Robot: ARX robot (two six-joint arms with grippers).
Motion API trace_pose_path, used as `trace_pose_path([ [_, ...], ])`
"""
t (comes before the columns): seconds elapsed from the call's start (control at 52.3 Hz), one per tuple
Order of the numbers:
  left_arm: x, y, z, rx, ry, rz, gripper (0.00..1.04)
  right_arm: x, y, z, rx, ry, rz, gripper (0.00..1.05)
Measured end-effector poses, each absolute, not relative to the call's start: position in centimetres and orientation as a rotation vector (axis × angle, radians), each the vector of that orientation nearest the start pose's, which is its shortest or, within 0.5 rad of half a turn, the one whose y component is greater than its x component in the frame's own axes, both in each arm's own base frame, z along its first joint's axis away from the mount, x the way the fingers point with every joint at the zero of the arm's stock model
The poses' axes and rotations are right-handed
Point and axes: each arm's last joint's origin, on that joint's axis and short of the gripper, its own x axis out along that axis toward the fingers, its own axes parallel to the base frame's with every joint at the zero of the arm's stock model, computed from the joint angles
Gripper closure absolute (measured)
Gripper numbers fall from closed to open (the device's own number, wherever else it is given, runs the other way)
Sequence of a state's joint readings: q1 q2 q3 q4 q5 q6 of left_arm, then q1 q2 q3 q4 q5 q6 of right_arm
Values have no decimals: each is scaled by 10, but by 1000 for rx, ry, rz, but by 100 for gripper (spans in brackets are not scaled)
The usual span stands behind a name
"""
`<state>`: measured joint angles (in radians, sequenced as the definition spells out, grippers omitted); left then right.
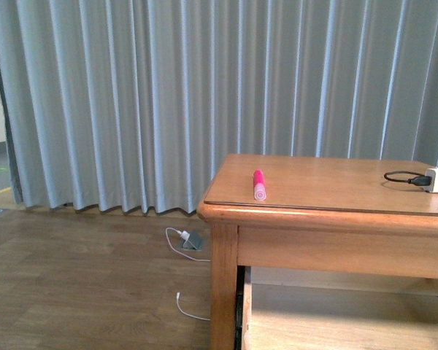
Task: Place pink marker in drawer with both arms
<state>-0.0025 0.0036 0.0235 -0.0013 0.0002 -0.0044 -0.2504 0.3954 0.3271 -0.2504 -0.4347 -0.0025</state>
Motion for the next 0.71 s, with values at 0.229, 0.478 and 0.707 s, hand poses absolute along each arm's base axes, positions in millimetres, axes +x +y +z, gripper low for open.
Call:
trace_pose_path([
  [0.229, 96, 0, 171, -4, -18, -2, 6, 109, -9, 204, -3, -5, -39, 52],
  [0.478, 96, 0, 171, -4, -18, -2, 6, 108, 0, 193, -3, 5, -4, 36],
  [0.707, 96, 0, 171, -4, -18, -2, 6, 108, 0, 193, -3, 4, -3, 8],
])
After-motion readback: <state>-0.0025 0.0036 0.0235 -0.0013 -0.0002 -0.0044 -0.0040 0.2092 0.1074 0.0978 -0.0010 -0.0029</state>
